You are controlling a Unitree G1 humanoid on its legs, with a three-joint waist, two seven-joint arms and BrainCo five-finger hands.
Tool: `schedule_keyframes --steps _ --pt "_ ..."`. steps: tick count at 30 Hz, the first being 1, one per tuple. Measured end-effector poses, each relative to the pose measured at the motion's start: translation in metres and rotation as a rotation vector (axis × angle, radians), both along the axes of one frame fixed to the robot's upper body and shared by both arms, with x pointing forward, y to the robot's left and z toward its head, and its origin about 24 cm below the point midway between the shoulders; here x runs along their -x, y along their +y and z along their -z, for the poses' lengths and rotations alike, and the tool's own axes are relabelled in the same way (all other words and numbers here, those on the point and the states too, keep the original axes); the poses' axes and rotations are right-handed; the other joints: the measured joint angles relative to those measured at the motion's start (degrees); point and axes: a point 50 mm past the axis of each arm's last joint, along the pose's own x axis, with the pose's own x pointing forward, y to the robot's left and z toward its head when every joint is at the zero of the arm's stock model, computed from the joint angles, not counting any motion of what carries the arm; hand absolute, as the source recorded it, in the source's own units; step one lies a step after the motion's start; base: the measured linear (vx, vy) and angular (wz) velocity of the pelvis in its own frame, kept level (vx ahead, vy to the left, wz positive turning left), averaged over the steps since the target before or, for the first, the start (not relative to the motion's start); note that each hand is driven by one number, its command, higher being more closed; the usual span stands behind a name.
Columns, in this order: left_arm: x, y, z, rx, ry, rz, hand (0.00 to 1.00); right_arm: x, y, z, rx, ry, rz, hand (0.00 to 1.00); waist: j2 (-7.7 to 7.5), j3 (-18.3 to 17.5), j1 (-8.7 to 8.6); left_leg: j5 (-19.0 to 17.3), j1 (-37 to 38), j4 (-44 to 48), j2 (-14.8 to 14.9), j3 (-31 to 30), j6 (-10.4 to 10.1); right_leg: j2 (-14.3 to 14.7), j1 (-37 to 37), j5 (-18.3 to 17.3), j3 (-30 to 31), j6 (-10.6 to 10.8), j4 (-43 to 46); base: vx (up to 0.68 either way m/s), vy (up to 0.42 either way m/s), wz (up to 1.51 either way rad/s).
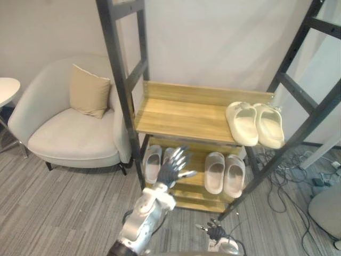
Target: Organize the slippers on the shoe rack
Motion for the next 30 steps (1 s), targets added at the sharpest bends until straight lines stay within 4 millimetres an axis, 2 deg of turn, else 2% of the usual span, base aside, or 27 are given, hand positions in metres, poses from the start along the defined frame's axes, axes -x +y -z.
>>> schedule_keyframes --steps 2,3,7,10,22,23,25,26,27,28,30 --pt "0.014 0.018 0.028 -0.117 0.117 -0.024 0.00 0.003 -0.003 0.002 0.007 0.018 -0.012 0.00 0.00 0.01 -0.03 0.03 0.02 0.00 -0.18 -0.16 0.07 -0.08 0.14 0.03 -0.20 0.04 -0.29 0.00 0.003 0.08" --pt "0.027 0.034 0.047 -0.216 0.200 -0.027 0.00 0.005 -0.007 0.002 0.018 0.021 -0.021 0.00 -0.03 0.04 -0.33 0.03 0.03 0.01 -0.35 -0.39 0.12 -0.17 0.37 0.22 -0.24 0.25 -0.30 0.02 0.004 0.03" --pt "0.053 0.060 0.076 -0.369 0.359 -0.071 0.00 0.006 -0.015 0.003 0.049 0.024 -0.046 0.00 -0.63 0.90 -0.89 0.05 1.21 0.02 -0.54 -0.95 0.15 -0.23 1.68 0.52 -0.39 0.02 -0.43 0.01 -0.001 0.03" --pt "0.071 0.077 0.089 -0.468 0.450 -0.105 0.00 0.003 -0.019 0.002 0.063 0.014 -0.054 0.00 -0.59 2.36 -2.03 0.03 2.17 0.02 -0.61 -1.55 0.14 -0.26 2.73 0.34 -0.92 0.14 -0.53 -0.01 -0.005 0.09" --pt "0.098 0.088 0.104 -0.518 0.602 -0.226 0.00 0.008 -0.021 0.004 0.102 0.035 -0.087 0.00 0.57 3.41 -2.12 -0.60 2.89 0.02 -0.61 -1.60 -0.07 -0.45 2.80 -0.96 -0.72 0.32 0.54 -0.03 0.001 0.00" --pt "0.100 0.088 0.105 -0.516 0.608 -0.230 0.00 0.007 -0.021 0.004 0.103 0.033 -0.088 0.00 0.71 3.81 -2.07 -0.92 3.11 0.04 -0.70 -1.56 0.23 -0.91 2.52 -2.05 -0.69 0.51 2.27 -0.03 0.019 0.02" --pt "0.103 0.087 0.106 -0.520 0.614 -0.227 0.00 0.006 -0.021 0.004 0.105 0.032 -0.088 0.00 0.11 4.38 -2.25 -1.35 2.96 0.36 -1.94 -1.70 0.80 -3.38 -1.30 -7.39 -0.63 2.02 10.85 -0.03 0.036 0.16" --pt "0.103 0.088 0.106 -0.524 0.613 -0.226 0.00 0.006 -0.020 0.004 0.102 0.030 -0.089 0.00 -0.38 4.64 -2.23 -1.59 2.93 0.56 -2.77 -1.97 1.19 -4.72 -2.21 -9.27 -0.62 3.65 13.84 0.02 0.039 0.37" --pt "0.101 0.090 0.105 -0.531 0.606 -0.227 0.00 0.004 -0.021 0.003 0.106 0.026 -0.089 0.00 -0.83 5.09 -2.37 -2.82 2.35 2.78 -4.02 -3.19 1.97 -6.53 -2.18 -10.90 -0.48 7.02 16.87 0.06 0.012 0.47" --pt "0.099 0.091 0.104 -0.535 0.601 -0.232 0.00 0.005 -0.026 0.003 0.119 0.026 -0.088 0.00 -0.93 5.50 -2.85 -4.25 1.23 4.75 -4.62 -4.86 2.44 -7.82 -2.91 -10.64 0.59 8.32 20.99 0.08 0.038 0.69" --pt "0.097 0.091 0.103 -0.540 0.597 -0.239 0.00 0.000 -0.037 -0.001 0.142 -0.010 -0.088 0.00 0.18 7.18 -3.19 -5.61 0.24 7.82 -4.45 -8.14 2.92 -7.43 -6.52 -7.04 6.64 6.66 31.13 0.08 0.073 0.89"
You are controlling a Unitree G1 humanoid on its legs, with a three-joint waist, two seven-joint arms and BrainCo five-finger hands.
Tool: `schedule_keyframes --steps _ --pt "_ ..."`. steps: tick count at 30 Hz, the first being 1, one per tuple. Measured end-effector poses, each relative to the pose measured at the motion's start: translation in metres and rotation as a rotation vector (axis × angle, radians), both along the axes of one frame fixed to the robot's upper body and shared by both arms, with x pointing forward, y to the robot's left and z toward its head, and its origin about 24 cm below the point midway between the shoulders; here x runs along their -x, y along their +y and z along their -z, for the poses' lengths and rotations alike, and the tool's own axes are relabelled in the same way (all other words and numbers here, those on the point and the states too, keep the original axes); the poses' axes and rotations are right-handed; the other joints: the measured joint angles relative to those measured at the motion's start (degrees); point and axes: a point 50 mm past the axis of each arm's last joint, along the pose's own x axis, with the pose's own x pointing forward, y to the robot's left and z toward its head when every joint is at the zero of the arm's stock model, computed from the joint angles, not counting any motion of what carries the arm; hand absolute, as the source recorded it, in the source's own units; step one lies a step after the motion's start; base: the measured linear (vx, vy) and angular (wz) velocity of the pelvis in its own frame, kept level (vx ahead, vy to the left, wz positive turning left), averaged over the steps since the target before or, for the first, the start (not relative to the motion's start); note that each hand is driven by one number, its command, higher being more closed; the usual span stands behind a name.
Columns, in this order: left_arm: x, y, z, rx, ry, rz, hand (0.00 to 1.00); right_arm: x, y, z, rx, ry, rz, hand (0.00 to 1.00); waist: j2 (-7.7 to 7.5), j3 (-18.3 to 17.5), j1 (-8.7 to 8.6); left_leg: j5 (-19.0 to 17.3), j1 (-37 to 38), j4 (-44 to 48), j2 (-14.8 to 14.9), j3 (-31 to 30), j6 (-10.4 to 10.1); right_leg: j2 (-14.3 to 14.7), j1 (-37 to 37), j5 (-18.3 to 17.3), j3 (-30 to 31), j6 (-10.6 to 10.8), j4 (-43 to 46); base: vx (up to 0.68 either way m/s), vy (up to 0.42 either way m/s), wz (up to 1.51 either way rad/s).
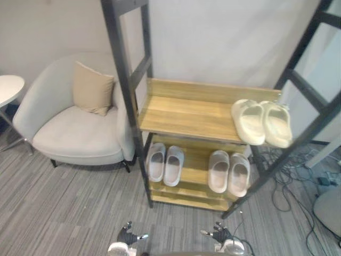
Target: Organize the slippers on the shoe rack
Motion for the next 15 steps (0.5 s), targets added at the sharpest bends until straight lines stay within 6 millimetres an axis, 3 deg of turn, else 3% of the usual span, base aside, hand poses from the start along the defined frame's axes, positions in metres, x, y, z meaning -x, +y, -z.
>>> schedule_keyframes --steps 1,2,5,7,8,11,13,15 --pt "-0.004 -0.001 -0.002 0.001 -0.014 0.004 0.00 0.002 -0.005 -0.001 0.011 -0.011 0.000 0.00 1.26 0.76 -0.34 -0.47 -0.51 1.81 0.62 -2.29 0.33 1.71 -2.35 -0.51 4.68 -2.26 3.60 0.10 0.060 1.07" --pt "-0.007 0.003 -0.003 -0.011 -0.027 0.000 0.00 0.007 -0.007 0.000 0.005 -0.005 -0.001 0.00 0.80 0.73 -0.31 -0.78 -1.74 2.74 0.62 -4.42 0.42 3.83 -3.19 -3.81 9.43 -3.39 2.64 0.09 0.020 1.10" --pt "-0.020 0.009 -0.009 -0.032 -0.064 0.000 0.00 0.005 -0.009 -0.001 -0.008 -0.034 0.010 0.00 -0.35 1.23 -1.76 0.26 -5.66 3.22 -1.00 -12.10 -1.05 8.37 -4.53 -6.07 20.43 -3.38 -5.59 0.08 -0.120 1.29" --pt "-0.026 0.008 -0.010 -0.028 -0.075 0.004 0.00 0.007 -0.009 -0.001 -0.010 -0.027 0.014 0.00 -2.08 1.50 -2.09 1.20 -7.25 2.75 -3.35 -16.29 -2.39 7.17 -3.22 -6.06 20.93 -4.42 -11.68 0.07 -0.259 1.39" --pt "-0.028 0.000 -0.009 -0.006 -0.079 0.002 0.00 0.004 -0.013 -0.002 0.002 -0.035 0.012 0.00 -0.28 2.07 -1.91 1.93 -7.44 2.04 -2.41 -17.32 -3.09 7.61 -2.87 -5.86 18.39 -5.12 -11.91 0.05 -0.276 0.98" --pt "-0.021 -0.023 -0.004 0.062 -0.063 -0.014 0.00 -0.005 -0.018 -0.005 0.024 -0.055 0.004 0.00 3.20 2.97 -0.60 2.97 -8.79 0.59 -0.31 -20.19 -4.48 9.13 -2.10 -5.61 13.46 -6.26 -13.47 0.07 -0.224 0.69" --pt "-0.022 -0.028 -0.004 0.076 -0.066 -0.015 0.00 -0.006 -0.014 -0.005 0.019 -0.057 0.008 0.00 3.62 2.95 -0.70 3.59 -10.90 1.52 0.81 -16.53 -4.61 9.27 -0.74 -5.10 9.66 -7.07 -15.27 0.08 -0.113 0.89" --pt "-0.030 -0.029 -0.007 0.077 -0.085 -0.006 0.00 -0.012 -0.008 -0.006 0.009 -0.070 0.008 0.00 2.75 3.43 -0.69 1.38 -14.92 8.49 3.91 0.69 -0.96 8.62 -0.25 -4.85 4.80 -7.54 -16.15 0.06 -0.039 1.00"
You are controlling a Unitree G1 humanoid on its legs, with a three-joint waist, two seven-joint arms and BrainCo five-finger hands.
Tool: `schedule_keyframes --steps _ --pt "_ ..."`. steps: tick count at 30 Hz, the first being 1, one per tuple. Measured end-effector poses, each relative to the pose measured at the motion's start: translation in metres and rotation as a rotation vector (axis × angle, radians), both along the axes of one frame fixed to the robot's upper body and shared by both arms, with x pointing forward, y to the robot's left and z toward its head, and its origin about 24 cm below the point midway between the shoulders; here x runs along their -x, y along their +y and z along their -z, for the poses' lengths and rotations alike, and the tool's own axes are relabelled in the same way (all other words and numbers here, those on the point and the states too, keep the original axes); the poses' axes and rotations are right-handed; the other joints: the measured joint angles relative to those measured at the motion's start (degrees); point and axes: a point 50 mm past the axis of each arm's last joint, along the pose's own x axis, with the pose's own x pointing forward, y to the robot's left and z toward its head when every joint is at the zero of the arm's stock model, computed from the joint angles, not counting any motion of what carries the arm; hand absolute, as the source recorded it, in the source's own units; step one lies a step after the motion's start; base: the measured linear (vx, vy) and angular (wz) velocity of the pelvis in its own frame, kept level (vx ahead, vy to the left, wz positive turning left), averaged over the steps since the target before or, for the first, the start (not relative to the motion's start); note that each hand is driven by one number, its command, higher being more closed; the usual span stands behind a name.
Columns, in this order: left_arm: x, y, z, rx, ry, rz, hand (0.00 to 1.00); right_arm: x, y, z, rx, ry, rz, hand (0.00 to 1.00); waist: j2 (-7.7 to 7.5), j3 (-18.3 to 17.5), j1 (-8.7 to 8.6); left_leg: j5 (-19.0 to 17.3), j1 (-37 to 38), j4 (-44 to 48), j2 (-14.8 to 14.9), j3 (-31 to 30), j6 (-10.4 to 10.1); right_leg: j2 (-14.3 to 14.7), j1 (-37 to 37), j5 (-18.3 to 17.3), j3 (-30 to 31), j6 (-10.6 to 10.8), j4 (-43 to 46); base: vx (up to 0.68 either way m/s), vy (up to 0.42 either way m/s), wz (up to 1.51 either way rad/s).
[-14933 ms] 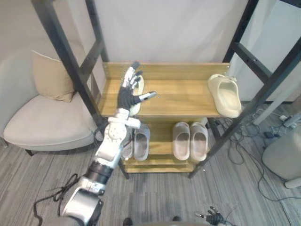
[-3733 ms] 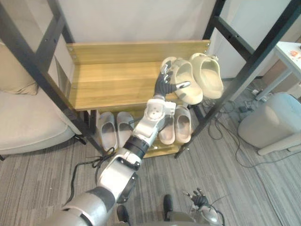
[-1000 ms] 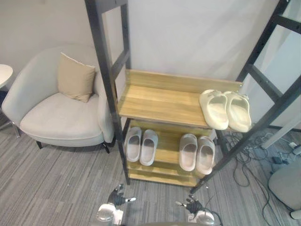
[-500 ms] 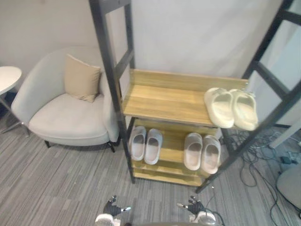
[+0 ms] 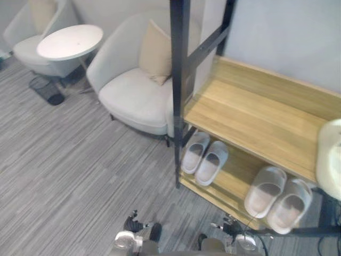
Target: Organize the slippers on the shoe rack
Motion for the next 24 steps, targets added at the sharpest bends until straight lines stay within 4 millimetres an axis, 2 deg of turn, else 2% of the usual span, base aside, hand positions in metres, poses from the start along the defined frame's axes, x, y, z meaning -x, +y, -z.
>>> schedule_keyframes --steps 1,2,5,6,7,8,10,12,14,15,16,18,20,21,23,24 --pt "-0.002 -0.001 -0.001 0.004 -0.004 0.005 0.00 -0.003 0.000 -0.001 0.001 -0.008 -0.001 0.00 0.07 0.15 -0.27 -1.13 -1.18 2.99 0.88 6.14 1.38 -0.33 0.46 0.00 -1.48 0.00 -0.27 0.06 -0.007 0.84" --pt "-0.003 -0.003 -0.001 0.011 -0.005 0.011 0.00 -0.005 -0.002 -0.002 0.006 -0.012 0.004 0.00 0.00 0.32 -0.71 -1.82 -1.79 4.54 1.52 11.26 1.74 -0.43 1.18 -0.08 -3.22 0.02 -0.41 0.08 0.032 0.95" --pt "-0.004 0.001 -0.002 -0.002 -0.012 0.034 0.00 -0.007 -0.006 -0.003 0.006 -0.023 0.032 0.00 -1.60 0.38 -0.77 -0.75 -2.19 2.96 -1.03 13.25 3.68 -2.20 2.98 -1.46 -7.00 0.77 -1.57 0.11 0.080 0.88" --pt "-0.010 0.002 -0.004 -0.013 -0.024 0.063 0.00 -0.008 -0.005 -0.003 0.004 -0.026 0.033 0.00 -1.93 0.44 -1.49 -2.07 -2.11 2.14 -1.48 17.10 5.57 -4.17 3.51 -1.26 -10.09 1.39 -2.55 0.12 0.180 0.94" --pt "-0.011 0.003 -0.004 -0.020 -0.022 0.067 0.00 -0.008 -0.004 -0.003 0.000 -0.023 0.033 0.00 -1.65 0.74 -1.31 -6.23 -3.12 8.51 1.85 24.81 7.14 -4.32 4.25 -1.70 -11.87 2.19 -2.13 0.14 0.166 1.00" --pt "-0.011 0.004 -0.004 -0.024 -0.017 0.072 0.00 -0.009 -0.006 -0.004 0.004 -0.026 0.033 0.00 -0.86 0.85 -1.37 -7.67 -3.45 11.52 3.65 27.22 5.76 -3.96 5.45 -2.20 -13.17 2.79 -1.97 0.17 0.170 0.93" --pt "-0.011 0.003 -0.004 -0.029 -0.016 0.089 0.00 0.000 -0.004 0.000 -0.003 -0.002 0.040 0.00 -1.53 1.08 -1.52 -8.18 -2.92 10.44 0.37 23.31 6.26 -5.45 7.62 -2.97 -15.18 2.16 -1.53 0.17 0.157 1.07" --pt "-0.014 0.003 -0.005 -0.038 -0.025 0.111 0.00 -0.002 -0.001 0.000 -0.013 -0.004 0.039 0.00 -1.59 0.93 -1.85 -7.41 -2.72 7.90 -2.43 19.88 6.95 -6.07 7.80 -1.85 -15.06 0.48 -0.22 0.11 0.155 1.08" --pt "-0.012 0.008 -0.004 -0.050 -0.013 0.116 0.00 -0.008 0.006 -0.002 -0.029 -0.015 0.032 0.00 -1.67 1.01 -1.57 -8.78 -2.87 8.70 -3.42 16.58 7.11 -7.52 4.92 -1.05 -14.36 0.71 10.65 0.17 0.191 0.85" --pt "-0.009 0.011 -0.004 -0.056 -0.005 0.114 0.00 -0.011 0.008 -0.002 -0.034 -0.021 0.029 0.00 -1.71 1.07 -1.37 -9.06 -2.10 8.61 -3.87 15.19 7.22 -8.31 2.82 0.22 -13.15 0.59 16.64 0.16 0.158 0.78" --pt "-0.007 0.012 -0.003 -0.061 0.003 0.119 0.00 -0.011 0.010 -0.002 -0.040 -0.022 0.028 0.00 -1.22 1.39 -1.39 -9.19 -0.29 7.61 -4.70 13.20 7.16 -8.28 0.11 -0.20 -10.29 0.30 23.89 0.19 0.115 0.87" --pt "0.001 0.016 0.000 -0.069 0.026 0.107 0.00 -0.008 0.010 -0.001 -0.040 -0.014 0.027 0.00 -1.95 1.08 -1.37 -8.65 3.81 3.60 -6.37 11.02 6.46 -5.67 -1.92 -3.83 -5.07 0.88 26.67 0.19 0.047 0.74" --pt "0.008 0.018 0.003 -0.063 0.046 0.081 0.00 -0.007 0.008 -0.001 -0.036 -0.012 0.027 0.00 -1.21 1.04 -1.58 -7.71 7.73 -0.84 -7.46 7.48 6.34 -0.52 -5.06 -6.10 -0.57 0.36 23.86 0.23 0.002 0.71" --pt "0.007 0.017 0.002 -0.058 0.044 0.076 0.00 -0.007 0.007 -0.001 -0.030 -0.013 0.023 0.00 -1.05 1.00 -1.74 -7.37 9.19 -2.92 -7.87 5.40 6.79 2.17 -7.14 -6.20 0.97 0.37 21.09 0.18 -0.015 0.89" --pt "0.006 0.016 0.003 -0.054 0.043 0.078 0.00 -0.003 0.003 0.000 -0.023 -0.007 0.029 0.00 -1.10 0.96 -2.60 -7.01 11.05 -5.54 -8.76 1.12 6.50 4.85 -9.51 -4.93 2.56 -0.46 14.02 0.24 -0.084 1.18" --pt "0.007 0.015 0.003 -0.052 0.050 0.078 0.00 -0.002 0.003 0.000 -0.031 -0.010 0.047 0.00 -1.50 0.77 -2.95 -7.18 11.65 -5.73 -9.54 -0.70 6.39 4.85 -9.72 -3.81 3.11 -1.68 11.04 0.30 -0.134 1.39"
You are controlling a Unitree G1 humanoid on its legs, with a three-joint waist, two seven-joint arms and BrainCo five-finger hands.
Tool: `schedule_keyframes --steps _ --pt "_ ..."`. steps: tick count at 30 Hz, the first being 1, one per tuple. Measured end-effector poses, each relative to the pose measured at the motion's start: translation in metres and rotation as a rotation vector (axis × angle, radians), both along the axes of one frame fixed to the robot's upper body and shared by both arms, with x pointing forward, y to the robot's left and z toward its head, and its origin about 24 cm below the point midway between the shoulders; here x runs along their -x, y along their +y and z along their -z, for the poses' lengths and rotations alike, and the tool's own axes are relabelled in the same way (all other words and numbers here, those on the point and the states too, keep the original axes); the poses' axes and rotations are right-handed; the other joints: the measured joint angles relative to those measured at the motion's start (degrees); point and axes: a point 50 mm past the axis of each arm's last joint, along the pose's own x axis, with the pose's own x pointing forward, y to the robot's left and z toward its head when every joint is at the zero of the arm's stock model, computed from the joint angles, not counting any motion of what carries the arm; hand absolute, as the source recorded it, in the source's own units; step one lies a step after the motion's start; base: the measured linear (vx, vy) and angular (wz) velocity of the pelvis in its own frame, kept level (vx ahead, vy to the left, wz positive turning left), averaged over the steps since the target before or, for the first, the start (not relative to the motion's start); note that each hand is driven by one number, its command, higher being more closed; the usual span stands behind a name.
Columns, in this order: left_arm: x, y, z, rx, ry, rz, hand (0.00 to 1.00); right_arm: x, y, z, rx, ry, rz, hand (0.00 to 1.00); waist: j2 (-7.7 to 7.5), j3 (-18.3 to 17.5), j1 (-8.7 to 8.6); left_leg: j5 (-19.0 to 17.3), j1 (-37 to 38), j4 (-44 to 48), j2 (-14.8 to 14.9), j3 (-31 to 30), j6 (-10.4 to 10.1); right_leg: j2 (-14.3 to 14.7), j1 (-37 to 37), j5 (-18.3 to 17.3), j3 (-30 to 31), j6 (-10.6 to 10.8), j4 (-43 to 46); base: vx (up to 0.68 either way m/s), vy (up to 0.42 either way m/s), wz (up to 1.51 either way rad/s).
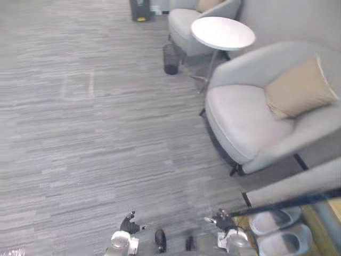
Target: Organize the slippers on the shoe rack
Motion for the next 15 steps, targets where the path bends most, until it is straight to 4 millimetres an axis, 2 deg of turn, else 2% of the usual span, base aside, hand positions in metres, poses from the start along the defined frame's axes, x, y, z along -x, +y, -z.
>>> schedule_keyframes --steps 1,2,4,5,6,7,8,9,11,12,13,14,15 --pt "0.003 0.000 0.001 0.003 0.009 -0.003 0.00 0.002 -0.001 0.001 0.002 0.003 0.004 0.00 -0.76 -0.46 -0.39 -0.76 0.76 0.35 -0.95 -1.67 -0.54 -0.57 0.10 1.84 0.20 -1.08 -2.93 0.31 -0.151 1.28" --pt "0.004 -0.004 0.002 0.028 0.013 -0.040 0.00 0.007 -0.002 0.002 0.003 0.017 0.009 0.00 -0.82 -1.03 -0.47 -3.21 0.93 3.07 -0.94 -3.88 -1.43 -0.92 1.87 4.61 -1.35 -2.27 -3.92 0.32 -0.131 0.97" --pt "0.005 -0.009 0.003 0.061 0.003 -0.091 0.00 0.004 -0.002 0.001 0.003 0.010 0.016 0.00 0.88 -1.29 1.28 -4.57 -0.77 9.05 0.36 -2.49 -3.69 -0.94 4.80 4.97 -4.23 -3.13 -6.56 0.48 -0.121 0.66" --pt "0.004 -0.010 0.002 0.075 -0.008 -0.124 0.00 0.001 -0.001 0.001 -0.001 0.006 0.015 0.00 1.23 -0.98 1.22 -5.46 -3.16 15.71 1.00 -0.10 -5.48 -0.95 6.50 5.00 -4.89 -3.20 -7.59 0.54 -0.086 0.70" --pt "0.001 -0.010 -0.001 0.097 -0.038 -0.184 0.00 -0.001 0.000 -0.001 -0.001 -0.003 0.010 0.00 1.77 -0.43 1.21 -5.79 -7.72 29.46 3.58 4.81 -7.74 -0.51 10.67 4.92 -6.12 -3.33 -9.90 0.40 -0.056 0.61" --pt "-0.001 -0.007 -0.003 0.102 -0.054 -0.211 0.00 -0.002 0.003 -0.001 -0.003 -0.006 -0.006 0.00 1.95 -0.23 1.64 -6.35 -10.23 37.10 6.84 9.09 -8.06 0.08 13.27 4.60 -6.55 -3.88 -10.97 0.40 -0.032 0.48" --pt "0.000 -0.002 -0.004 0.100 -0.066 -0.246 0.00 -0.002 0.009 -0.002 -0.011 -0.014 -0.025 0.00 1.76 -0.15 2.48 -7.19 -12.16 45.64 12.61 15.05 -6.83 0.58 17.13 3.76 -7.12 -5.07 -12.41 0.42 -0.022 0.28" --pt "-0.001 0.000 -0.005 0.097 -0.077 -0.262 0.00 -0.004 0.011 -0.003 -0.014 -0.024 -0.033 0.00 1.22 -0.07 2.93 -7.83 -13.53 48.10 16.29 18.06 -5.77 0.50 19.64 3.52 -7.39 -5.15 -13.51 0.47 -0.001 0.20" --pt "-0.004 0.002 -0.007 0.098 -0.093 -0.274 0.00 -0.007 0.012 -0.005 -0.015 -0.042 -0.035 0.00 0.84 -0.10 3.52 -8.27 -16.30 47.30 19.56 20.15 -5.27 -0.51 22.24 3.31 -8.21 -4.81 -15.22 0.41 0.059 0.17" --pt "-0.010 0.003 -0.010 0.099 -0.109 -0.274 0.00 -0.009 0.011 -0.006 -0.012 -0.050 -0.031 0.00 0.39 0.07 3.73 -7.94 -19.24 41.59 20.27 21.35 -5.05 -2.44 24.42 2.49 -9.47 -3.48 -17.03 0.38 0.138 0.26" --pt "-0.012 0.002 -0.010 0.103 -0.112 -0.274 0.00 -0.012 0.008 -0.007 -0.006 -0.057 -0.031 0.00 0.54 0.09 3.73 -6.77 -20.40 35.71 19.63 21.40 -4.32 -3.30 25.41 1.98 -10.18 -2.61 -17.69 0.33 0.147 0.42" --pt "-0.012 0.001 -0.010 0.106 -0.110 -0.271 0.00 -0.009 0.003 -0.006 0.007 -0.046 -0.027 0.00 1.35 -0.18 3.75 -0.77 -21.13 23.83 18.19 21.00 -3.28 -3.97 26.47 0.92 -10.84 -0.82 -17.74 0.46 0.233 0.45" --pt "-0.012 0.002 -0.009 0.101 -0.106 -0.266 0.00 -0.007 -0.001 -0.005 0.014 -0.036 -0.018 0.00 1.63 -0.31 3.79 3.42 -21.34 20.24 16.51 19.58 -3.42 -4.45 27.18 0.06 -11.09 0.44 -17.50 0.57 0.259 0.94"
